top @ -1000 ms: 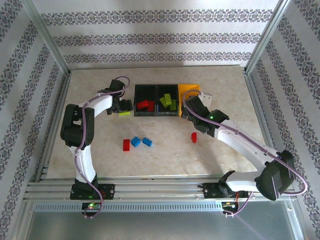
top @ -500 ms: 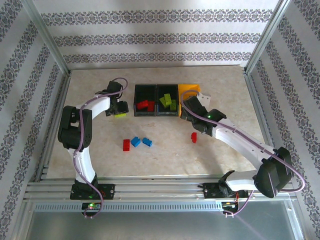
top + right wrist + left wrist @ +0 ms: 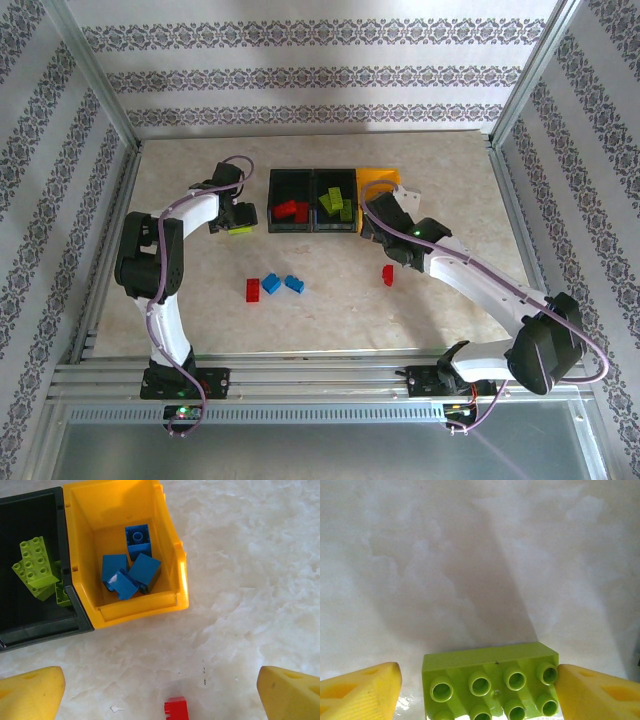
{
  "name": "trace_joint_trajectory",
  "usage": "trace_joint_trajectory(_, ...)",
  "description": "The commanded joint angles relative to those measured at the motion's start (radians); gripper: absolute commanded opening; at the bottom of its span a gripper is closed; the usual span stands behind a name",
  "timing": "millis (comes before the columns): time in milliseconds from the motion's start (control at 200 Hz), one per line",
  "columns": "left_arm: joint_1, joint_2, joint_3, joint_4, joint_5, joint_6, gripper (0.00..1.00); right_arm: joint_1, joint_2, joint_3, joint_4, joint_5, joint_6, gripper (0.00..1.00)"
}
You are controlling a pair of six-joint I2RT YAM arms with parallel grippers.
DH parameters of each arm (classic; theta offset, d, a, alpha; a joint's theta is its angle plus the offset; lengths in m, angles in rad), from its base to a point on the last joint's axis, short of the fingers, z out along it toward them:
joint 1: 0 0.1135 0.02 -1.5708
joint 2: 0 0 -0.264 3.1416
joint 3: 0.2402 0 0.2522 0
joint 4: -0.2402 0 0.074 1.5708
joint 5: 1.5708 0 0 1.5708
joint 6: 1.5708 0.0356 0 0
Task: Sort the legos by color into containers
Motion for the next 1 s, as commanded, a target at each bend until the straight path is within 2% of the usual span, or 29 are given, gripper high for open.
trace_joint_trajectory(0,0.012,0.032,-0.01,-0.015,-0.006,0.002,0.81,-0.001,0.009,0.006,0.011,0.006,0.013,0.98)
trace_joint_trajectory(595,0.012,-0.102,-0.033,-0.006,-0.009,0.003,0.88,0.01,0.042,0.021,0.016,-0.002,0.01,0.98)
trace_joint_trajectory(994,0.004,-0.019,-0.021,-0.007,-0.01,0.006,0.87,0.013,0.036,0.023,0.018,0.001,0.006,0.98)
